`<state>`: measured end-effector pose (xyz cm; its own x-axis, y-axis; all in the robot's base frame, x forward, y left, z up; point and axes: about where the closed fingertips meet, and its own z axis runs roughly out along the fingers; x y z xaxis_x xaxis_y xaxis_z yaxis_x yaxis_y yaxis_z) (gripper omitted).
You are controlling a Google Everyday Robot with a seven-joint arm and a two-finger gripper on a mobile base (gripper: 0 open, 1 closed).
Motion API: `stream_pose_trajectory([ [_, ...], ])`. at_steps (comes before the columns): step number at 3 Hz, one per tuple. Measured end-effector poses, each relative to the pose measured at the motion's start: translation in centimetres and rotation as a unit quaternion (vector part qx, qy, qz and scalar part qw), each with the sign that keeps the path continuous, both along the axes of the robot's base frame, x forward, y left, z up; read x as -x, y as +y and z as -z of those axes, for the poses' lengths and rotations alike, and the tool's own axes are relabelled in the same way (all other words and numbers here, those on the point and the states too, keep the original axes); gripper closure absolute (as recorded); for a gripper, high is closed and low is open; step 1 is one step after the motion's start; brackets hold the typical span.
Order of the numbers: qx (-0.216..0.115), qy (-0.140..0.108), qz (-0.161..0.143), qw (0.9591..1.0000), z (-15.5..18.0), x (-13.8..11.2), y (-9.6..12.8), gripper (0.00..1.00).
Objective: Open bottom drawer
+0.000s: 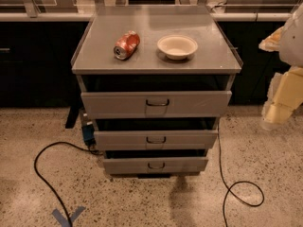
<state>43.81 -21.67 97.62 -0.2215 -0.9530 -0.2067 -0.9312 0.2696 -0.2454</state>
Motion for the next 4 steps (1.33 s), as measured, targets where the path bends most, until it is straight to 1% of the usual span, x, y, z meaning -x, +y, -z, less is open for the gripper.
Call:
stream_pose_trajectory([
  [1, -0.001, -0.003, -0.001, 1.0, 0.0, 0.0, 0.0, 0.0],
  [2, -0.014, 0.01, -0.017, 0.9997, 3.2, -0.1, 0.4, 0.0],
  [3, -0.027, 0.023, -0.055, 0.9979, 9.6, 0.0, 1.7, 0.0],
  [4, -0.04, 0.04, -0.064, 0.9964, 17.6, 0.1, 2.5, 0.0],
])
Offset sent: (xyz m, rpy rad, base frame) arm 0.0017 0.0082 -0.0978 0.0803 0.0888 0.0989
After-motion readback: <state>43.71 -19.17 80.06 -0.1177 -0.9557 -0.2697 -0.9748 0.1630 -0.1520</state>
